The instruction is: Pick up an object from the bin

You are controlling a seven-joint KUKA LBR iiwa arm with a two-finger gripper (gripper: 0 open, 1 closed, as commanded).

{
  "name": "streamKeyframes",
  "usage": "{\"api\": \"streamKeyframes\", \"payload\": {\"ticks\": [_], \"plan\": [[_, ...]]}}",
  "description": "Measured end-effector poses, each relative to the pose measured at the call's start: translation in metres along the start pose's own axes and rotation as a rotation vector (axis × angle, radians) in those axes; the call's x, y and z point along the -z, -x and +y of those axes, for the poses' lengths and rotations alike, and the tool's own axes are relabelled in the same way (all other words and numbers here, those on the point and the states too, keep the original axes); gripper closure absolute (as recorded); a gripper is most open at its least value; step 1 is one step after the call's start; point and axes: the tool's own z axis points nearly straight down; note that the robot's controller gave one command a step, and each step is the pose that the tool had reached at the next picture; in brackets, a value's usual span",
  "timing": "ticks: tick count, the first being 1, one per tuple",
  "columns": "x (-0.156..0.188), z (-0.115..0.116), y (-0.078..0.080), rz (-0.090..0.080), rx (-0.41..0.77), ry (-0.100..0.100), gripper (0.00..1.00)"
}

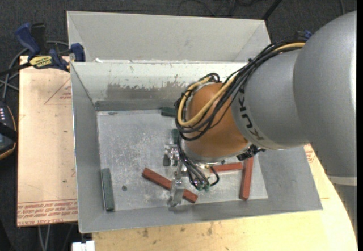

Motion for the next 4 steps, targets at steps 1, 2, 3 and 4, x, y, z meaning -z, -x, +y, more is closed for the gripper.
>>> {"api": "streamKeyframes", "payload": {"ticks": [1,2,3,4], "plan": [[-0.030,0.001,0.001,-0.002,-0.117,0.001,0.00],[-0.030,0.001,0.002,-0.002,-0.119,0.001,0.00],[-0.029,0.002,0.001,0.000,-0.118,0.001,1.00],[0.017,0.002,0.002,-0.003,-0.118,0.002,1.00]]}}
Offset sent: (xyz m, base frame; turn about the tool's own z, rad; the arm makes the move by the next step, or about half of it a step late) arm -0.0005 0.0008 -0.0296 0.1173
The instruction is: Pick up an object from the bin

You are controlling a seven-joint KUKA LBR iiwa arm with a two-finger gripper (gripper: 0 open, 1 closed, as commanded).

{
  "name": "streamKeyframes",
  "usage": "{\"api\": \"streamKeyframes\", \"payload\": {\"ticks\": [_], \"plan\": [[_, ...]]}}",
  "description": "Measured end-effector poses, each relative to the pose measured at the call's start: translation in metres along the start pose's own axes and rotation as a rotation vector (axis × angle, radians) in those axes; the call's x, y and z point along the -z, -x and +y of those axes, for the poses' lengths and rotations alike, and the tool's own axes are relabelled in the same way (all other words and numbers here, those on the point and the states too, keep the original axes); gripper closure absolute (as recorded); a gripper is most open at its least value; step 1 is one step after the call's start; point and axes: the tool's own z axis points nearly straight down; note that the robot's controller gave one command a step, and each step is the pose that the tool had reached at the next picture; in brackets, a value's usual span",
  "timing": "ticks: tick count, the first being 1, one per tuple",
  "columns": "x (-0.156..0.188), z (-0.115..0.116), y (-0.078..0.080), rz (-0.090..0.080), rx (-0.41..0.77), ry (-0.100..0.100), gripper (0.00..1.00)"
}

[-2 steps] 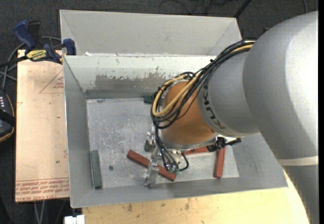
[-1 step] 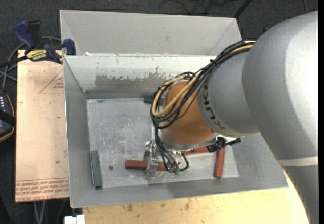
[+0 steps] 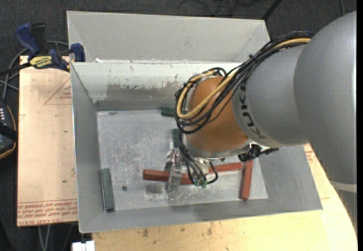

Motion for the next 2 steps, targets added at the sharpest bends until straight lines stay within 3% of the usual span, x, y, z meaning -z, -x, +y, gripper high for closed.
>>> {"api": "streamKeyframes", "payload": {"ticks": [2], "plan": [[0.073,0.001,0.002,-0.001,0.001,0.000,1.00]]}}
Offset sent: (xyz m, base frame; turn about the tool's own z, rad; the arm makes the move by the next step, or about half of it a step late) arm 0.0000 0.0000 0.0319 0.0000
